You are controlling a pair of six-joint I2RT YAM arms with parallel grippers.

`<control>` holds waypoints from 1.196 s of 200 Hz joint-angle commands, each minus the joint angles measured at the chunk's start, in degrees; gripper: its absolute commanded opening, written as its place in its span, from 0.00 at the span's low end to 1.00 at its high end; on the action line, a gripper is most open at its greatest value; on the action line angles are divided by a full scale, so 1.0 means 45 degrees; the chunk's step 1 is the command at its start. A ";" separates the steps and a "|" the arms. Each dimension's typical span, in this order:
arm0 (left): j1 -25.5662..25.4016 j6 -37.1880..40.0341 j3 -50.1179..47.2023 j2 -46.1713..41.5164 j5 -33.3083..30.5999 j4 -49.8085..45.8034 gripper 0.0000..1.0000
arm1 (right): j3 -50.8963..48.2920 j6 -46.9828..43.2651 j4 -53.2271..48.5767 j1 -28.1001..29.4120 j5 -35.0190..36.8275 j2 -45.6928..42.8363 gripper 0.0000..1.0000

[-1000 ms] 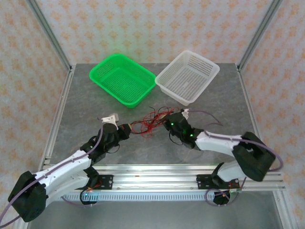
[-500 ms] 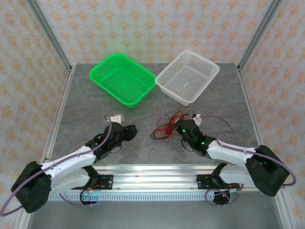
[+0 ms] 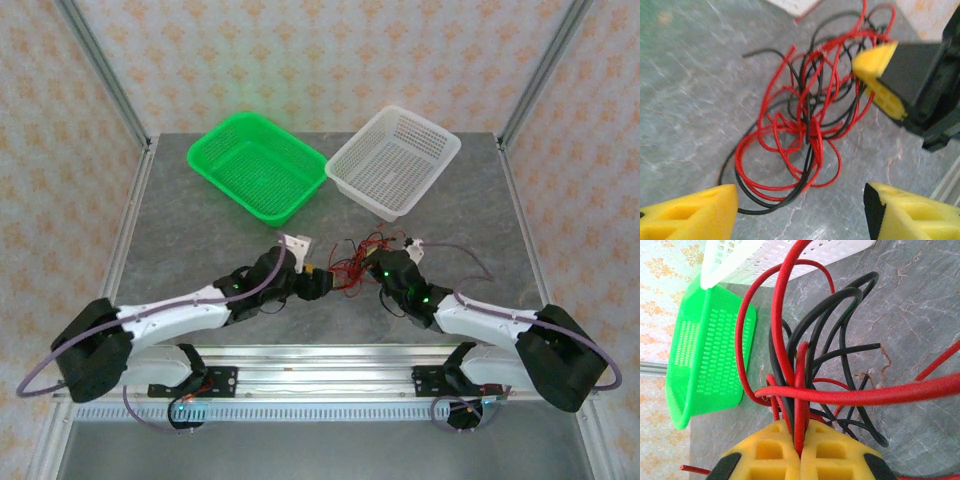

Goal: Untangle the cables

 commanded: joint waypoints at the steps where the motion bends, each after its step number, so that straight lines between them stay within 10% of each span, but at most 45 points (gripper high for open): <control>1: -0.0307 0.0539 0.0728 0.0735 0.1006 0.0768 0.68 | 0.0228 0.0169 0.0045 0.0028 0.0518 -0.0217 0.00; 134: -0.0387 0.0252 0.2847 0.5337 -0.0508 0.1202 0.65 | 0.0327 0.0246 0.0274 0.0028 0.0186 -0.0216 0.00; 206: -0.0386 0.0065 0.3285 0.6375 -0.1174 0.1047 0.00 | 0.0117 0.0352 0.0291 0.0023 0.0058 -0.0653 0.00; 239: -0.0340 -0.0597 0.3311 0.6114 -0.2537 0.0110 0.00 | -0.0015 0.0370 -0.0609 0.0028 0.0655 -0.1594 0.00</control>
